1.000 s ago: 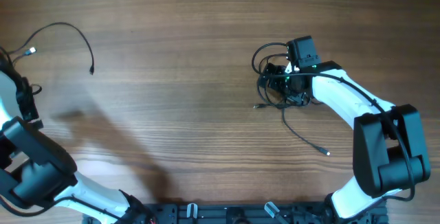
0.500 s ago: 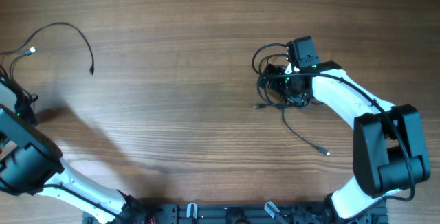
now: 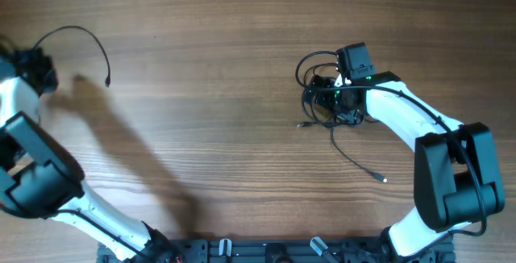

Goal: Untangle cables

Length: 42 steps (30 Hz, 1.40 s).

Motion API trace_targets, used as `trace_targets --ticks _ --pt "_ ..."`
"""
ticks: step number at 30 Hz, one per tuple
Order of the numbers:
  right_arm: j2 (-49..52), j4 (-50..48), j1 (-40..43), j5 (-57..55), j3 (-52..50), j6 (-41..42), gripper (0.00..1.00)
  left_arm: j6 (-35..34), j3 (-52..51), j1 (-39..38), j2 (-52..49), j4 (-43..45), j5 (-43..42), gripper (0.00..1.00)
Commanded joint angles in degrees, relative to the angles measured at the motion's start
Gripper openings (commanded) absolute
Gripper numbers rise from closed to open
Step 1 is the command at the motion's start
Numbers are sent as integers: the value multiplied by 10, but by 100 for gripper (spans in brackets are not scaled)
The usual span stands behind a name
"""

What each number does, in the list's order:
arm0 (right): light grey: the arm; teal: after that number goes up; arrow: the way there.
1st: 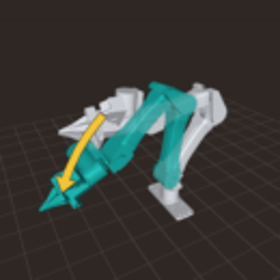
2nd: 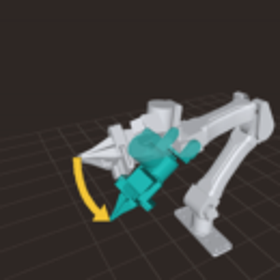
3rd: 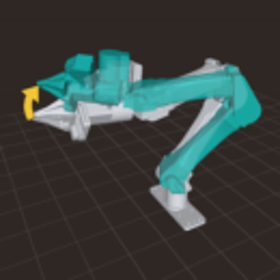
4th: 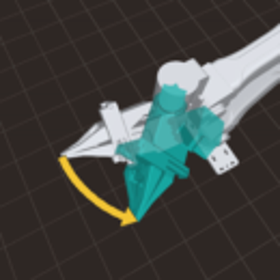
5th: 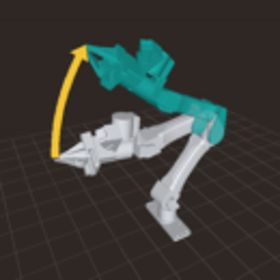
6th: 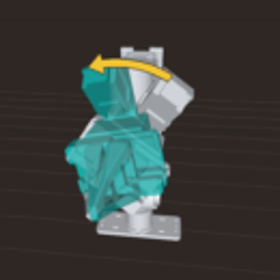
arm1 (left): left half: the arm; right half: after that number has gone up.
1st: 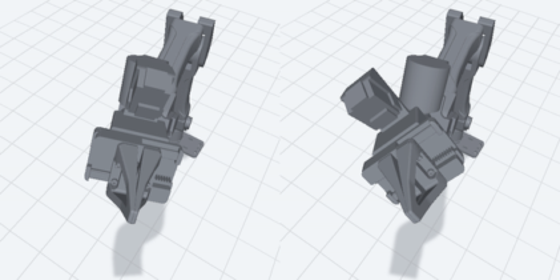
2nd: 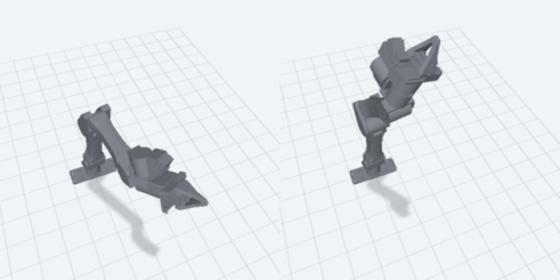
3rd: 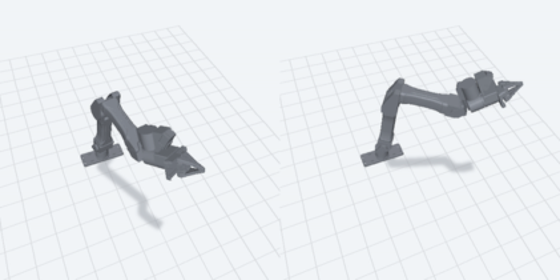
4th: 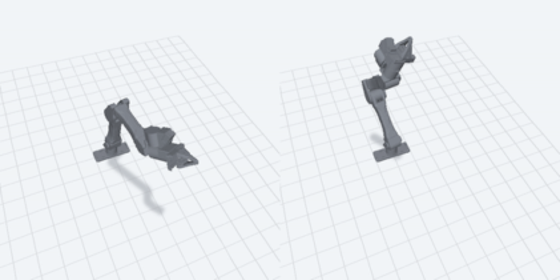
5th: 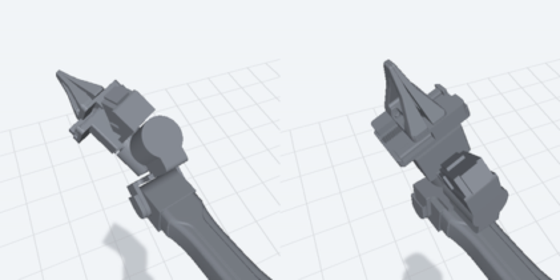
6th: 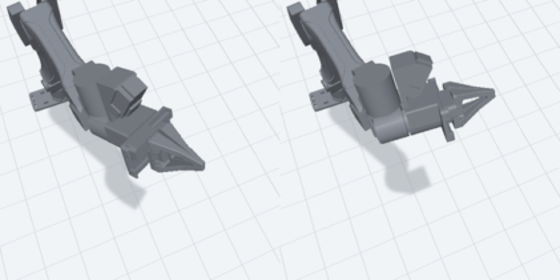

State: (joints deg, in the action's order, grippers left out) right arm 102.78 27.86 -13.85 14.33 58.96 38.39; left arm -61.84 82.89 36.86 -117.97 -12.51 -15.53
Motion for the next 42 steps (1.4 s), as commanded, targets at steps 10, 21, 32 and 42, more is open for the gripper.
trace_targets --ticks 10,21,32,42 --pt "-13 -1 -2 -34 -4 6 100 -103 15 -17 43 -204 370 100" --pt "-13 -2 -2 -42 -4 6 100 -200 14 60 -18 -270 390 99" --pt "-10 -5 -2 -42 -4 7 100 -194 14 61 -54 -200 381 7" --pt "-10 -9 -2 -42 -4 6 100 -73 37 -33 -48 5 219 4"
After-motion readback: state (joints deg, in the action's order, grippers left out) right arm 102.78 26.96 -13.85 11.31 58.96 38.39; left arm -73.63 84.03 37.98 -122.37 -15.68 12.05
